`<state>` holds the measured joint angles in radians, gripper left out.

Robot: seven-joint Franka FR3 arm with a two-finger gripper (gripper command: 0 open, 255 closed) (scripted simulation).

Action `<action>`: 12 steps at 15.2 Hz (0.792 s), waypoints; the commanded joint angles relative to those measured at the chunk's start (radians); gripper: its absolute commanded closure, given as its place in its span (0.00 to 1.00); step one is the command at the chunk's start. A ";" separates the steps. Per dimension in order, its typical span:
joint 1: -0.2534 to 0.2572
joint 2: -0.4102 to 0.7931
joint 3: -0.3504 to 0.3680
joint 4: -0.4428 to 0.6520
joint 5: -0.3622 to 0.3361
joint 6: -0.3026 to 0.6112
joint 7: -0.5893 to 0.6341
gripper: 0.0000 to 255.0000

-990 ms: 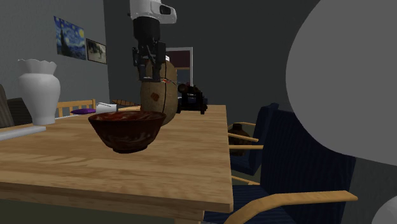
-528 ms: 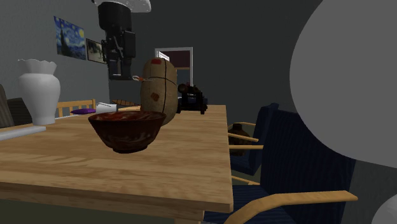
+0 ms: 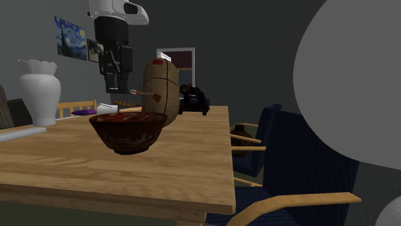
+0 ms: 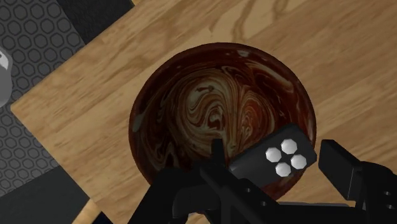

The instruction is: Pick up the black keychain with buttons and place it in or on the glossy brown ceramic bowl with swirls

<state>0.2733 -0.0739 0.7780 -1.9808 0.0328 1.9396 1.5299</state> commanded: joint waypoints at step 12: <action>0.003 0.041 0.010 -0.090 -0.030 0.120 0.025 1.00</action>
<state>0.2765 -0.0332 0.7883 -2.0701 0.0024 2.0584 1.5550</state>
